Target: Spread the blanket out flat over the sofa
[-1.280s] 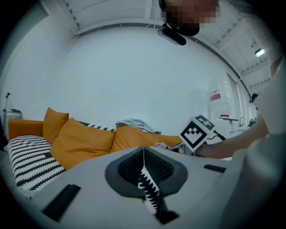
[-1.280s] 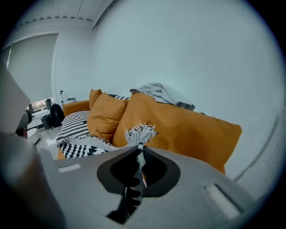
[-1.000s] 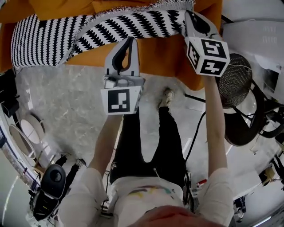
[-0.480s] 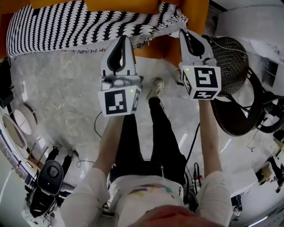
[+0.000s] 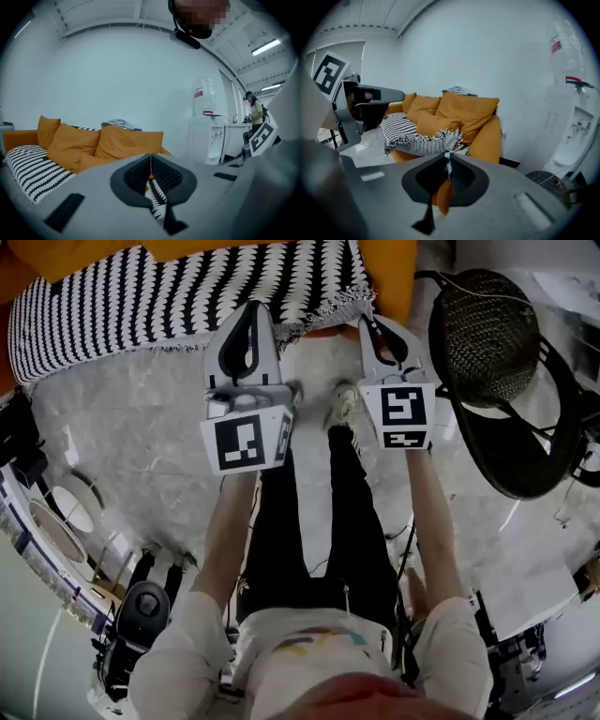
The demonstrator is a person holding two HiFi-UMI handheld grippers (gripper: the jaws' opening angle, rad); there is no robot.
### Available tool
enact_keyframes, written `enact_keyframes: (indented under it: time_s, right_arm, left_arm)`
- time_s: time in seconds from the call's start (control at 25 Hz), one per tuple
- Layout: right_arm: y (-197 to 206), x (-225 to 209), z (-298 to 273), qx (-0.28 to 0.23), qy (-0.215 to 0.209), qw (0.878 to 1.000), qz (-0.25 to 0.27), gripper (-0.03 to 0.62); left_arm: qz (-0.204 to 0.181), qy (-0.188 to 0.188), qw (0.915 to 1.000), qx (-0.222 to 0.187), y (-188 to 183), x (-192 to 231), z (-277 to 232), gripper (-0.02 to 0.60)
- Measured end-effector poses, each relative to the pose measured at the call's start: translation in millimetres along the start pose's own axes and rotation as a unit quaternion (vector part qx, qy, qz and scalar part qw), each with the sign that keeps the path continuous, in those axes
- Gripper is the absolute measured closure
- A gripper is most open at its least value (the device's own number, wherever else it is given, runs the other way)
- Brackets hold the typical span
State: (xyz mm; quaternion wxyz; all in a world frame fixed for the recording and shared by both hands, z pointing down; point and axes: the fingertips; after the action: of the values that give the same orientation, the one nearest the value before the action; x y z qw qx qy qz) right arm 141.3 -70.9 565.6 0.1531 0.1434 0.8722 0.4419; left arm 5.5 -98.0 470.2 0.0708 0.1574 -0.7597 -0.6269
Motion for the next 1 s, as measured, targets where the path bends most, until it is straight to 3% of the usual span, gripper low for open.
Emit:
enact_keyframes:
  time_s: [0.2,0.44,0.64,1.0]
  right_arm:
    - [26.8,6.2,-6.6,0.015,0.013,1.0,0.02,0.583]
    - [35.5,8.4,-23.8,0.013,0.035,0.996,0.081,0.583]
    - [56.2,19.7,-15.1,0.007,0.043,0.997,0.071,0.583]
    - [132.3,29.4,-39.3,0.081,0.06,0.993,0.061,0.583]
  left_arm:
    - [0.0,0.014,0.9999,0.002,6.6,-4.3,-9.5,0.565]
    - [0.002,0.033,0.9994,0.011,15.5,-3.7,-25.9,0.565]
    - [0.002,0.039,0.999,0.024,39.5,-10.9,-12.1,0.565]
    - [-0.014,0.053,0.9983,0.018,43.4,-0.3,-10.2,0.565]
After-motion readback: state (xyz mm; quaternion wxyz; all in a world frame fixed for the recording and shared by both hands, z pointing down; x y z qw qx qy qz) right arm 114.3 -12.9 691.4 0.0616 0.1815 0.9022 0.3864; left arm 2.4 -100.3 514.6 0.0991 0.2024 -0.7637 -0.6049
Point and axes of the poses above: the fingertips, and each gripper's own axes: z backward along the fingers, x to its left, y out of its underside, and after that the axes turned 9 degrees about -z, right-handed
